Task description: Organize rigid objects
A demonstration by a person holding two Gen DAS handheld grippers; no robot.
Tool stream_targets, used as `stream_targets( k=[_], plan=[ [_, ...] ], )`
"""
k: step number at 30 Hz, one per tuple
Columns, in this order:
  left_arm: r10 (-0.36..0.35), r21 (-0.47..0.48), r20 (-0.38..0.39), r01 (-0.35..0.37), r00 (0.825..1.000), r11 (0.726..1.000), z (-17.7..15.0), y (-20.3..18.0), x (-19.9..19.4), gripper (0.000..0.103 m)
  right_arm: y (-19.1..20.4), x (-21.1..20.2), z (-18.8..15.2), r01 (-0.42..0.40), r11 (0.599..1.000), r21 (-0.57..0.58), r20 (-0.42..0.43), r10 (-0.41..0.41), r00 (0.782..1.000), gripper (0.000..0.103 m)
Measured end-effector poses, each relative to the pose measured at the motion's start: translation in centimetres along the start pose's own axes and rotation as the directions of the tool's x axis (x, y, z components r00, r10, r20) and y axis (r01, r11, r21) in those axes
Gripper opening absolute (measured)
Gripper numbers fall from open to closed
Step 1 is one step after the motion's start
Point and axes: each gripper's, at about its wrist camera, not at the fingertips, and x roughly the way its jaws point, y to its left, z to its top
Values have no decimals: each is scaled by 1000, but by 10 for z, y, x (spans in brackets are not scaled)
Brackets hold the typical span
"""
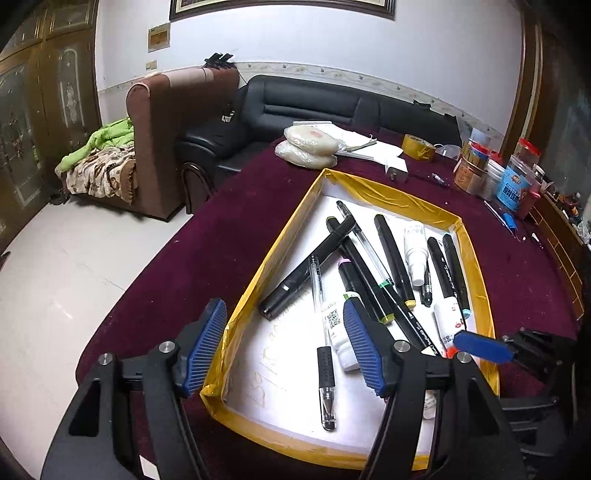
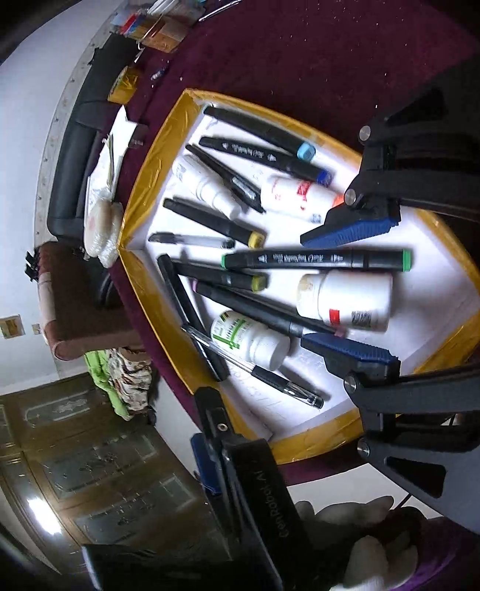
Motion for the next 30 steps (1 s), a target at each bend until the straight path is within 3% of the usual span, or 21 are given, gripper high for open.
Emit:
stream_targets(
  k=[15,30],
  plan=[
    [59,125,39,-63,998,990,4,-51,-22,70,-54,-38,-15,-6,992,124,90,-5,996,47],
    [101,272,78,-119,992,955,-1,-117,-32,74,-110,-63,-44,-2,971,241,133,-31,991,51]
  ],
)
